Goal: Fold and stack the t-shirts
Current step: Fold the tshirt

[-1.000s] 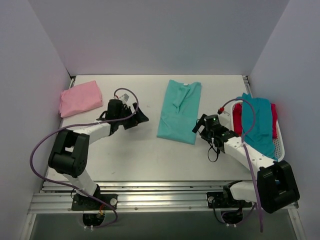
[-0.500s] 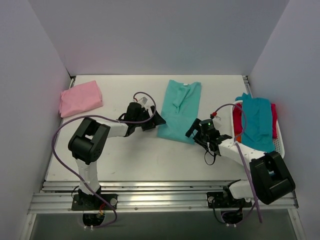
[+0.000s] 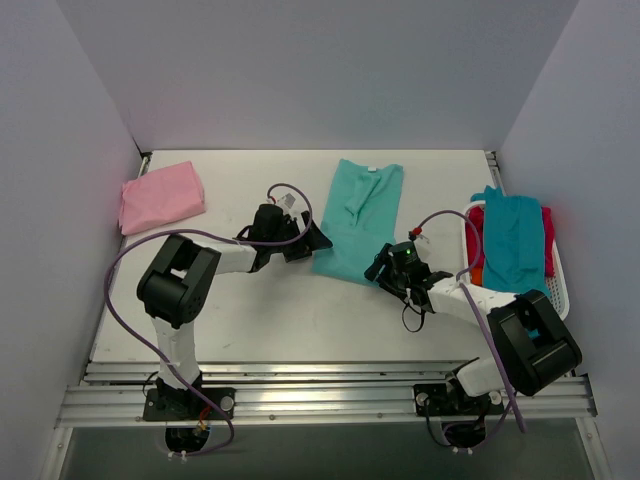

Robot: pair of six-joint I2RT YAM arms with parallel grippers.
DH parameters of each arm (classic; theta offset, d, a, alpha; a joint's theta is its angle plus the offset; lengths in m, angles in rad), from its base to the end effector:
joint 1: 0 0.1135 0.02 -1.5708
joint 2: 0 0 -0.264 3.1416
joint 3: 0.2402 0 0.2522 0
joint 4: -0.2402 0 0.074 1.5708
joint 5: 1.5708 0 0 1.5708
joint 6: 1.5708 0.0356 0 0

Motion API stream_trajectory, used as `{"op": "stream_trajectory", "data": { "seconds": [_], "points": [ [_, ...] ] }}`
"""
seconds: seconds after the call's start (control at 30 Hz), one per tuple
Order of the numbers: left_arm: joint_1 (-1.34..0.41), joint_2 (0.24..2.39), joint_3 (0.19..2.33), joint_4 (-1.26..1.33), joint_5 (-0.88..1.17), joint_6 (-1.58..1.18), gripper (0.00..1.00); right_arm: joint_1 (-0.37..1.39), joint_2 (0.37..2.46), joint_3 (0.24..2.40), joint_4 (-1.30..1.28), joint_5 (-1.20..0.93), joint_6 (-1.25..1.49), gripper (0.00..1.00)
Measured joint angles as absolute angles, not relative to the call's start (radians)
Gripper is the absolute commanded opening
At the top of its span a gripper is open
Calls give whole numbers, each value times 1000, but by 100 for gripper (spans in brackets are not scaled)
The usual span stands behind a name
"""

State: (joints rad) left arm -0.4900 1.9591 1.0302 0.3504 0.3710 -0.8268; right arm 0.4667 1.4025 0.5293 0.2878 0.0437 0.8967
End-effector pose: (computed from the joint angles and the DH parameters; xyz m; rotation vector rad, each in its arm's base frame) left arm 0.3507 -0.2017 0.1390 -0.1571 2.3350 -1.1167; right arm 0.2422 0.1203 0.1640 0.5058 2.1926 0.7230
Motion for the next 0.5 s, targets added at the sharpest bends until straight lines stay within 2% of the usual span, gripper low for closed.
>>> {"op": "stream_trajectory", "data": {
  "seconds": [0.03, 0.2, 0.23, 0.3, 0.5],
  "points": [
    [-490, 1953, 1022, 351, 371, -827, 95, 467, 1405, 525, 292, 43, 897, 41],
    [-490, 1893, 953, 337, 367, -825, 95, 472, 1406, 498, 304, 37, 907, 27],
    [-490, 1882, 942, 332, 366, -823, 95, 472, 1406, 497, 305, 37, 908, 21],
    [-490, 1865, 925, 325, 362, -820, 95, 472, 1411, 495, 308, 37, 910, 17],
    [-492, 1814, 862, 323, 361, -818, 95, 472, 1425, 493, 329, 37, 913, 15]
  ]
}}
